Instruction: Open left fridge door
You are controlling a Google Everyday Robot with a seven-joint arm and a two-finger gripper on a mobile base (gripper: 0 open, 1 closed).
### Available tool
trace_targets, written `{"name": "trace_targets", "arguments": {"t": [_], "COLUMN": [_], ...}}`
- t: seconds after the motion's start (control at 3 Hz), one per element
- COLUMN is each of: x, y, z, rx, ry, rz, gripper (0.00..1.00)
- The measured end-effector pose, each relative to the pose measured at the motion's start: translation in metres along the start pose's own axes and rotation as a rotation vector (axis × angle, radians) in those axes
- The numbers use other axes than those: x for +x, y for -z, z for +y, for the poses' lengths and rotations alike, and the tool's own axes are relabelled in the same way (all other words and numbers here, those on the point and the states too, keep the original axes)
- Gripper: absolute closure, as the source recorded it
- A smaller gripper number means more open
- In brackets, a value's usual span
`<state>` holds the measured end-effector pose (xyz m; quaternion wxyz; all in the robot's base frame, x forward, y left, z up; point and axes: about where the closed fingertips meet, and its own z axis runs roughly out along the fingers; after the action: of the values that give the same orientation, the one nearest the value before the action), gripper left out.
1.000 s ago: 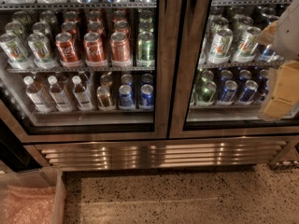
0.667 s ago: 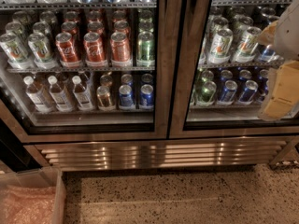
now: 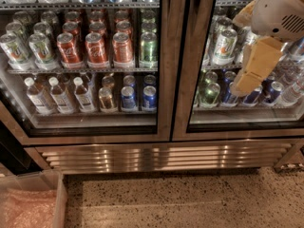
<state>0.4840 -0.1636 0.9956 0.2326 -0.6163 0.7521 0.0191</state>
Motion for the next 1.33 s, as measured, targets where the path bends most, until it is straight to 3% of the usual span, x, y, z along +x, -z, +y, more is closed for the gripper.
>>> {"name": "trace_targets", "arguments": {"t": [0.33,0.67,1.0,1.33], "x": [0.0,-0.008,-0.058,-0.059], "y": [0.0,-0.007,-0.023,-0.023], "z": [0.0,-0.01,-0.045,-0.045], "rx": [0.0,0.013,0.01,0.011], "ry": [0.0,-0.024,0.007,0.009], "rz": [0.0,-0.069,-0.189,-0.191], "gripper": [0.0,0.0,0.0,0.0]}}
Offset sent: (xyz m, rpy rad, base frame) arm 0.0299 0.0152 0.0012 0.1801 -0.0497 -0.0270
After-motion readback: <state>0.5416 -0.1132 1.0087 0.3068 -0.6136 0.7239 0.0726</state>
